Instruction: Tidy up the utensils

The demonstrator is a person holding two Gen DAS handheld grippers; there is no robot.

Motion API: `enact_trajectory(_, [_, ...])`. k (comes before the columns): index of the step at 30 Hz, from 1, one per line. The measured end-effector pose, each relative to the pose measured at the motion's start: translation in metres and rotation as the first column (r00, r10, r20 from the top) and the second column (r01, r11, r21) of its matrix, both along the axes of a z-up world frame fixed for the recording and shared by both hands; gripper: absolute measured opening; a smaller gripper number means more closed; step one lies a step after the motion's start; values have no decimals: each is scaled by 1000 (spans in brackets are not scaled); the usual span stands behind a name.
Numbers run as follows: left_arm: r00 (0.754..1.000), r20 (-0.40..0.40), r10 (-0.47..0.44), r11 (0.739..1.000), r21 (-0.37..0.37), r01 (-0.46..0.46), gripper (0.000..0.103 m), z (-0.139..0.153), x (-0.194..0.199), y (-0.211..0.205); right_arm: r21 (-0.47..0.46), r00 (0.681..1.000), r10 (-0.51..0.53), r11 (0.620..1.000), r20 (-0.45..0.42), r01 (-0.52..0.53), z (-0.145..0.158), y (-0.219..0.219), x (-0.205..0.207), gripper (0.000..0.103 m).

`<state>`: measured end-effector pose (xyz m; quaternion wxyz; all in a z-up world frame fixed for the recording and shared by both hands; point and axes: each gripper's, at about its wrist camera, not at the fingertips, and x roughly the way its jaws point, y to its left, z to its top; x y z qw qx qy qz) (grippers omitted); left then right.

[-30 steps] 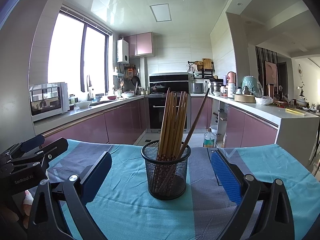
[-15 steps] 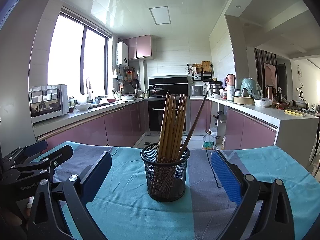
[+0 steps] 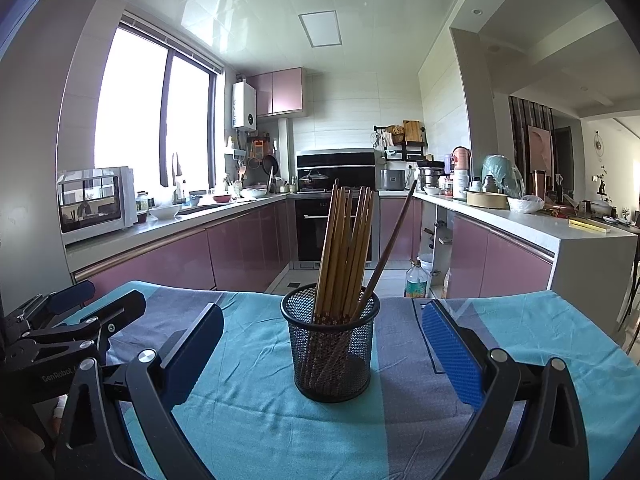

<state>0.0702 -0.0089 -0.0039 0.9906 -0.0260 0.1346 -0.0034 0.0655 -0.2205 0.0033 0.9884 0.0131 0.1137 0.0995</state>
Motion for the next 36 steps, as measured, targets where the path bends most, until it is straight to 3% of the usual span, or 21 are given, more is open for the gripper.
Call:
enact_trajectory(27, [1000, 17, -1, 1000, 19, 1, 97, 2, -5, -2, 3, 1000, 3, 1000, -9, -3, -1, -1, 2, 96])
enact_trajectory(32, [999, -50, -9, 1000, -16, 8, 97, -2, 4, 2, 14, 999, 3, 1000, -46, -2, -4, -6, 7, 96])
enact_trajectory(36, [992, -127, 6, 1000, -12, -7, 97, -9, 18, 9, -9, 990, -24, 1000, -142, 23, -9, -25, 22, 96])
